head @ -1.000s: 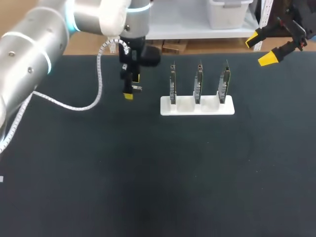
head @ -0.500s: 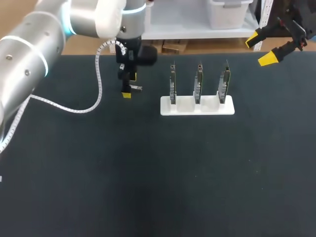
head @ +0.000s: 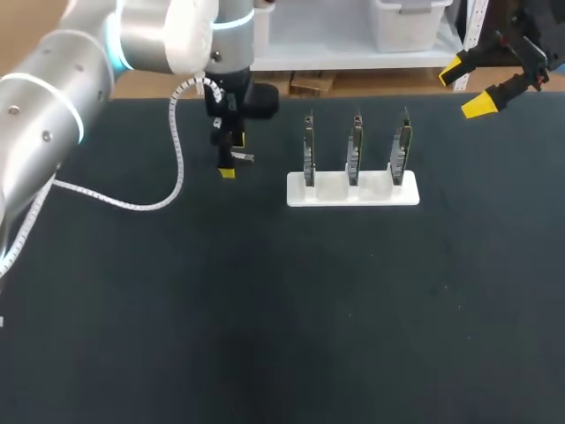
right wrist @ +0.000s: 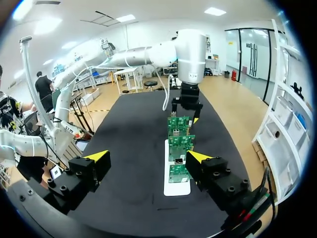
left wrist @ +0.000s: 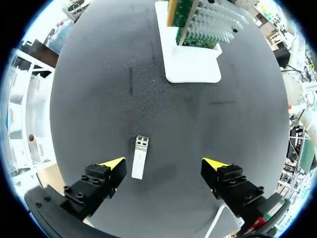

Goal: Pick up the optical module with the left hand, and insert it into the network port with the right hand.

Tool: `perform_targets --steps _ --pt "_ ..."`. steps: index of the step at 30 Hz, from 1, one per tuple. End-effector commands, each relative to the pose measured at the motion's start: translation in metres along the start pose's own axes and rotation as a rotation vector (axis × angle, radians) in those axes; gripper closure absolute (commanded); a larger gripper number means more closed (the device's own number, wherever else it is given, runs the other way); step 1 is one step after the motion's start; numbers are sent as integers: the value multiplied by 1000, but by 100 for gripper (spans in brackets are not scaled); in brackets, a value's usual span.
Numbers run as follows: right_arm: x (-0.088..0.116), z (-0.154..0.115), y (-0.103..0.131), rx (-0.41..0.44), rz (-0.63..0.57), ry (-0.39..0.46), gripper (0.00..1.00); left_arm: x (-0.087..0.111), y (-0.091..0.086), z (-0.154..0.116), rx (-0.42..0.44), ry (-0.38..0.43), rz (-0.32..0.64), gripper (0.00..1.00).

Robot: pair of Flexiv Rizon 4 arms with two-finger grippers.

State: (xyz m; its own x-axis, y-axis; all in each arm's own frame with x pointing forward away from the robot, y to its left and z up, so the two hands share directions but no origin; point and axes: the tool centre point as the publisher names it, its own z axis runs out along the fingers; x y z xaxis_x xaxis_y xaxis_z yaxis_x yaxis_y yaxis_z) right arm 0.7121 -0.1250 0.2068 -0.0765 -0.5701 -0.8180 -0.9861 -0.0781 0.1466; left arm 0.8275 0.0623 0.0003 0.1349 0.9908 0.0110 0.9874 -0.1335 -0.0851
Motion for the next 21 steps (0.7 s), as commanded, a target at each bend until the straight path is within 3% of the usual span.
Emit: perform_targets --steps 1,21 --pt "0 1 2 5 -2 0 0 -6 12 -1 16 10 1 0" --pt "0 1 2 5 -2 0 0 3 22 7 32 22 -7 2"
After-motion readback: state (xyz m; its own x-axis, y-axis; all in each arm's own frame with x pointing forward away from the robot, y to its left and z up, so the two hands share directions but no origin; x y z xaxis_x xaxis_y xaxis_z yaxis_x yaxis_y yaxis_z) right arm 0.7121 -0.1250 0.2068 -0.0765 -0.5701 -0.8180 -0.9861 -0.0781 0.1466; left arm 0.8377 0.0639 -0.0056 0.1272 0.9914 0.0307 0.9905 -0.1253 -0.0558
